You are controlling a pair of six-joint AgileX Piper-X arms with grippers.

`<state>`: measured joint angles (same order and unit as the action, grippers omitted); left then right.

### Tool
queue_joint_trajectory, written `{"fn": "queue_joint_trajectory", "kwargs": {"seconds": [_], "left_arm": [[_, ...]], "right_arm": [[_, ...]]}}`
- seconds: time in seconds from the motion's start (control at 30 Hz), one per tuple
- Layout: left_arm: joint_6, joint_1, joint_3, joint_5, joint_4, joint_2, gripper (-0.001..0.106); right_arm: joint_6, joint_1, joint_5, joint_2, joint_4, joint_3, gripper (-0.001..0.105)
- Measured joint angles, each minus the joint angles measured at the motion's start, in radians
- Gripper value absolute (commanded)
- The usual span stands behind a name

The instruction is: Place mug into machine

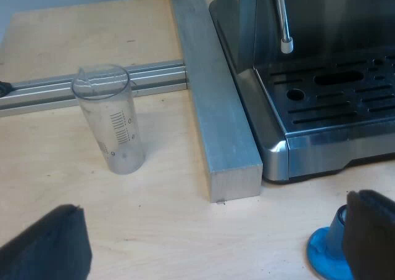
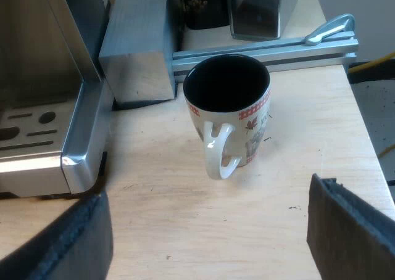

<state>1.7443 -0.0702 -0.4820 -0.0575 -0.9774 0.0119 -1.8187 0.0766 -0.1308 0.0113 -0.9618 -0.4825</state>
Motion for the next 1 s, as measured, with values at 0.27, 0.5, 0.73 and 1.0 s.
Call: {"fn": "queue_joint_trajectory", "kwargs": {"seconds": [0.27,0.5,0.73,1.0], "left_arm": [[0.000,0.000,0.000,0.000,0.000,0.000,0.084],[0.000,0.000,0.000,0.000,0.000,0.000,0.084],[0.000,0.000,0.000,-0.023,0.000,0.000,0.085],[0.000,0.000,0.000,-0.070,-0.003,0.000,0.092]], "right_arm": [[0.000,0.000,0.000,0.000,0.000,0.000,0.067],[0.000,0.000,0.000,0.000,0.000,0.000,0.067],[0.000,0.000,0.000,0.000,0.000,0.000,0.067],[0.000,0.000,0.000,0.000,-0.016,-0.005,0.067]]}}
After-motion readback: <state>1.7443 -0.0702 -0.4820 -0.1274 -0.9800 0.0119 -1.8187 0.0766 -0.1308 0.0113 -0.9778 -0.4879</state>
